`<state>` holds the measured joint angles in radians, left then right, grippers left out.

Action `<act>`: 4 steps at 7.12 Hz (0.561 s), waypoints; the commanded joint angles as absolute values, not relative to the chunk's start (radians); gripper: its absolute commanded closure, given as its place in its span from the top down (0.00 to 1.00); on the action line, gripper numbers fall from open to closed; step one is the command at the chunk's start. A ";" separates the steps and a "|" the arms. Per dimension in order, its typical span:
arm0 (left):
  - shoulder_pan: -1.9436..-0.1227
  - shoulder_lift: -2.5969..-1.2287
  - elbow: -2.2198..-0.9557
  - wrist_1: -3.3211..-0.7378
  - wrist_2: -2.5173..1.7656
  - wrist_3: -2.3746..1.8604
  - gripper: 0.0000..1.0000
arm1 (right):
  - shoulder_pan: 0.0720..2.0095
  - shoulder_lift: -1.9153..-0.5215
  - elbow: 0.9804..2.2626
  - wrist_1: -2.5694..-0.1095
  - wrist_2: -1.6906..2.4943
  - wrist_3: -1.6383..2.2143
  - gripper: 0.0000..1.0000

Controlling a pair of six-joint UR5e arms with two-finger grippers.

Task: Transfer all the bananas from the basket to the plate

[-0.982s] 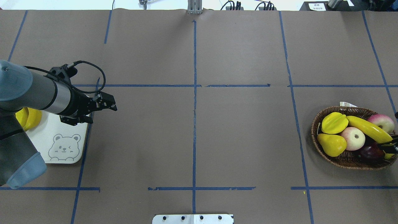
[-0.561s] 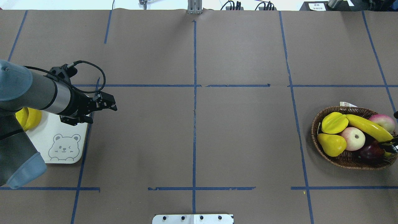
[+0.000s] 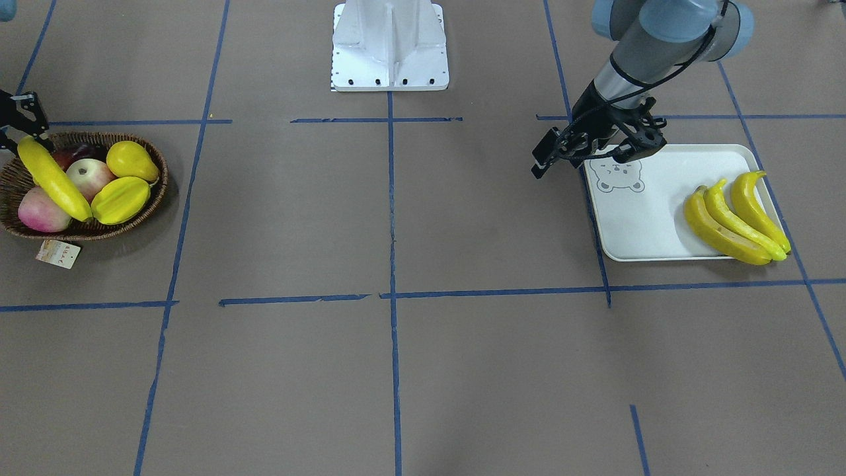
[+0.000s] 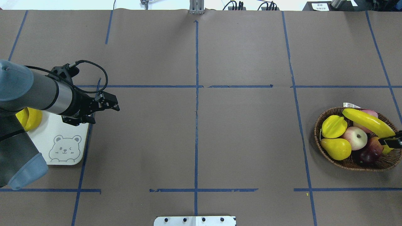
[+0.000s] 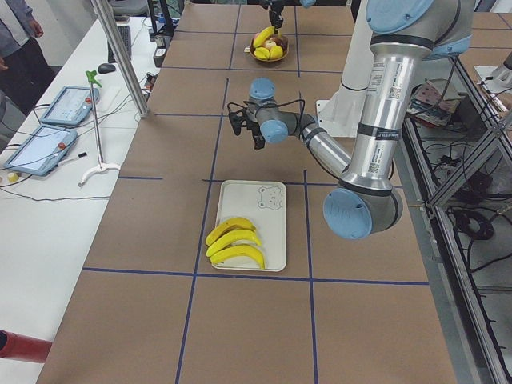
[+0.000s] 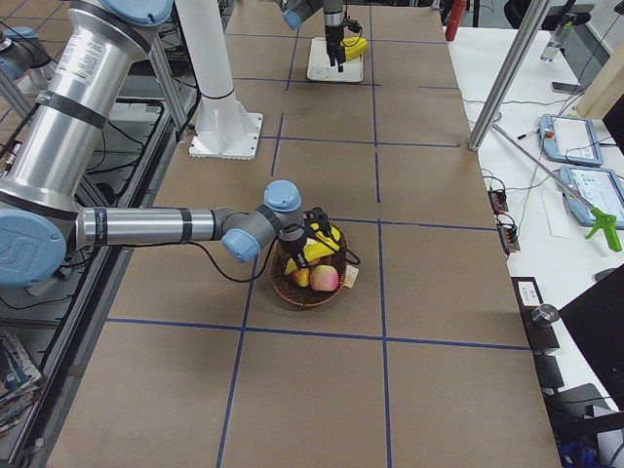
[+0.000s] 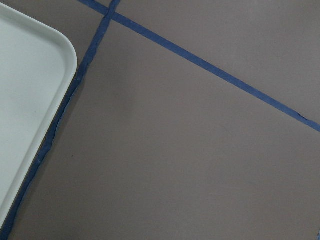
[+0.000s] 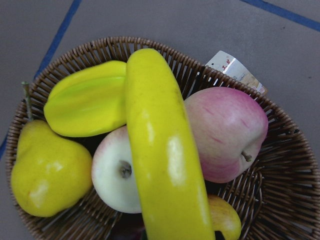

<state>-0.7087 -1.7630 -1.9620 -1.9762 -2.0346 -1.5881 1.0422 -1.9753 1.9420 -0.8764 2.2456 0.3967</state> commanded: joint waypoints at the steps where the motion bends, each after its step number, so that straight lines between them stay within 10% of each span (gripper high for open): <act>1: -0.707 -1.781 -1.962 -1.977 -2.033 -1.591 1.00 | 1.146 -1.941 1.947 -0.888 2.360 0.403 0.01; 4: -0.681 -1.873 -1.964 -1.994 -1.931 -1.597 1.00 | 1.144 -1.803 1.947 -0.873 2.370 0.702 0.01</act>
